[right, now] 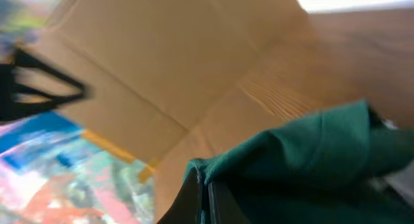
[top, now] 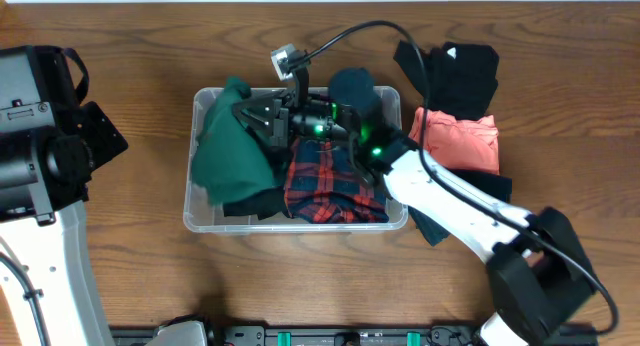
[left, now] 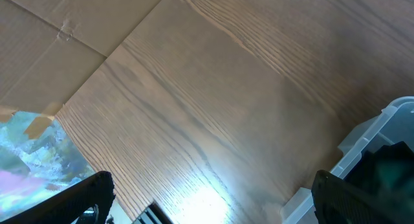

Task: Pack container
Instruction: 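Grasp the green shirt with the right gripper and place it in the bin, then move the right gripper back to the black shirt at the top right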

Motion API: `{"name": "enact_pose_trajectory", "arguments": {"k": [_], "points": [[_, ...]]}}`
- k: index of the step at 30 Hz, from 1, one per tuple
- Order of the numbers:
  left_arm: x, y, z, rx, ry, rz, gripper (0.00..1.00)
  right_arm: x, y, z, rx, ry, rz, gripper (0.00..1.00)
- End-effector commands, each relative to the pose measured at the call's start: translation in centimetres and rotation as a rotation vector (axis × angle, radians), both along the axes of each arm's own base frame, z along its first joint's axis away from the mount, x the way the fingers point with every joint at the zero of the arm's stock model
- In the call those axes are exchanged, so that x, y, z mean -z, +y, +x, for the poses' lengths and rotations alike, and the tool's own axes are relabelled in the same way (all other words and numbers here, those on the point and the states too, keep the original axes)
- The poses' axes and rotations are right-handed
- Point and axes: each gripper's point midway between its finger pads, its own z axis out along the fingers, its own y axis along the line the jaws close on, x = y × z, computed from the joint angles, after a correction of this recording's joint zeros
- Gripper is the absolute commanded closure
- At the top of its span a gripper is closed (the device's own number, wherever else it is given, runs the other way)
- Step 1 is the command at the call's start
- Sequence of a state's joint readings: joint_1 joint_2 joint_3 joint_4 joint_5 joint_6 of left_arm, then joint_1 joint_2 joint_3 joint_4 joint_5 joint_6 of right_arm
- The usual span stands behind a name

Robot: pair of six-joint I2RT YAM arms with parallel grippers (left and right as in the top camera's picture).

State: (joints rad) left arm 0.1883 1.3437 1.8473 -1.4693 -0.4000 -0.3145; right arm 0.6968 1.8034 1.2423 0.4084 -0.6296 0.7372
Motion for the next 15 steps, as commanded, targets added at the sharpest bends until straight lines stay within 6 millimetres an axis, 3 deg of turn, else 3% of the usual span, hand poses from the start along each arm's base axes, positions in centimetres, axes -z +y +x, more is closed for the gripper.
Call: {"name": "enact_pose_trajectory", "arguments": {"k": [1, 6, 9, 11, 14, 15], "points": [[-0.3, 0.3, -0.4, -0.018, -0.003, 0.016, 0.02, 3.3, -1.1, 3.1, 0.125, -0.01, -0.095, 0.99], [-0.3, 0.3, -0.4, -0.018, -0.003, 0.015, 0.02, 8.5, -4.0, 6.0, 0.28, -0.064, -0.33, 0.99], [-0.3, 0.3, -0.4, -0.018, -0.003, 0.015, 0.02, 9.3, -4.8, 6.4, 0.296, -0.114, -0.396, 0.98], [-0.3, 0.3, -0.4, -0.018, -0.003, 0.015, 0.02, 9.0, -5.3, 6.7, 0.303, -0.12, -0.404, 0.85], [-0.3, 0.3, -0.4, -0.018, -0.003, 0.015, 0.02, 8.0, -6.4, 6.9, 0.317, -0.115, -0.402, 0.54], [-0.3, 0.3, -0.4, -0.018, -0.003, 0.015, 0.02, 7.5, -6.8, 6.9, 0.318, -0.115, -0.399, 0.52]]}}
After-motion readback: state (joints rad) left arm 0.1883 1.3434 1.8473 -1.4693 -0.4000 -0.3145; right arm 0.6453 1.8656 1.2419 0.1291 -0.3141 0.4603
